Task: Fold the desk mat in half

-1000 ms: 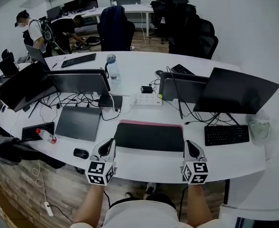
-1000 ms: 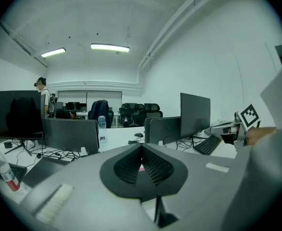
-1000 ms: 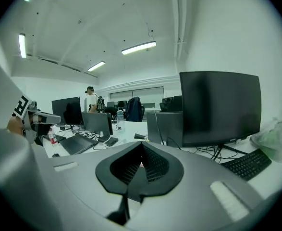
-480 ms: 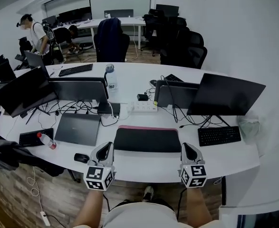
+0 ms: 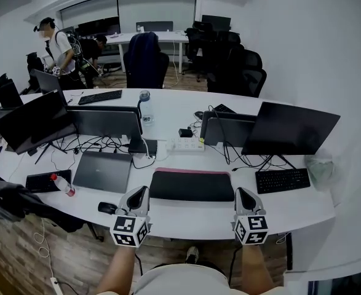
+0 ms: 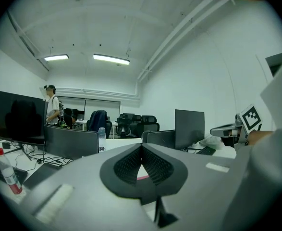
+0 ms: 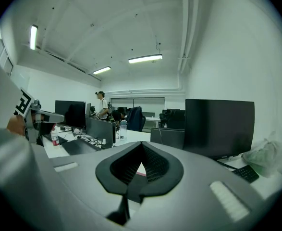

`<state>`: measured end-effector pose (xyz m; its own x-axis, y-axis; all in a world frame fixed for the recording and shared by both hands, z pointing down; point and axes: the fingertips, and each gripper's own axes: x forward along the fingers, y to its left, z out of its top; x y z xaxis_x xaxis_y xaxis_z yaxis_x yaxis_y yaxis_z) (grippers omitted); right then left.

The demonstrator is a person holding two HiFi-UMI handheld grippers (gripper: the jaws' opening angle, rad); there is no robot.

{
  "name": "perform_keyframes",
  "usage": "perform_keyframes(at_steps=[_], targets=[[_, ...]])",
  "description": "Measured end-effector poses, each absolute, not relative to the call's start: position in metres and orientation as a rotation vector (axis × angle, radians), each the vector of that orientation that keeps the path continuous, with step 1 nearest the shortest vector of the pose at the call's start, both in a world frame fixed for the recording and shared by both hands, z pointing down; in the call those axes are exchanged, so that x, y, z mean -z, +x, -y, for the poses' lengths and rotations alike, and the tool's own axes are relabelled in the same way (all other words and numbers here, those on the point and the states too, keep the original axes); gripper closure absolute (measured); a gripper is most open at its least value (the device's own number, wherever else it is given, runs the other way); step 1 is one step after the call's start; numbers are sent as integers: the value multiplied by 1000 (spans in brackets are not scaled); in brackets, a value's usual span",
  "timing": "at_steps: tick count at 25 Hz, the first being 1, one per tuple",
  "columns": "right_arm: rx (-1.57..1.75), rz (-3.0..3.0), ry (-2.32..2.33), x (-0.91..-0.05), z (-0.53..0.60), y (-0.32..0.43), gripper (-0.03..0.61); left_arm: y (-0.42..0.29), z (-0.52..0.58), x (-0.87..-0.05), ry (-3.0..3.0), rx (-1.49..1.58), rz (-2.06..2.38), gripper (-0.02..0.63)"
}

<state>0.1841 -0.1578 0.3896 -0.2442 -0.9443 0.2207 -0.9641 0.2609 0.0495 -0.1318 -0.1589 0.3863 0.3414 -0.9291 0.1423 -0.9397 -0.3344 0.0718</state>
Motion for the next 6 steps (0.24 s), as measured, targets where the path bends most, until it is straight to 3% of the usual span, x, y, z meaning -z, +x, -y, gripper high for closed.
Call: perform_keyframes(at_steps=[6], targets=[[-157,2326,1774,-392,156,177,565,-137,159,-388,2449,-117,1705,611]])
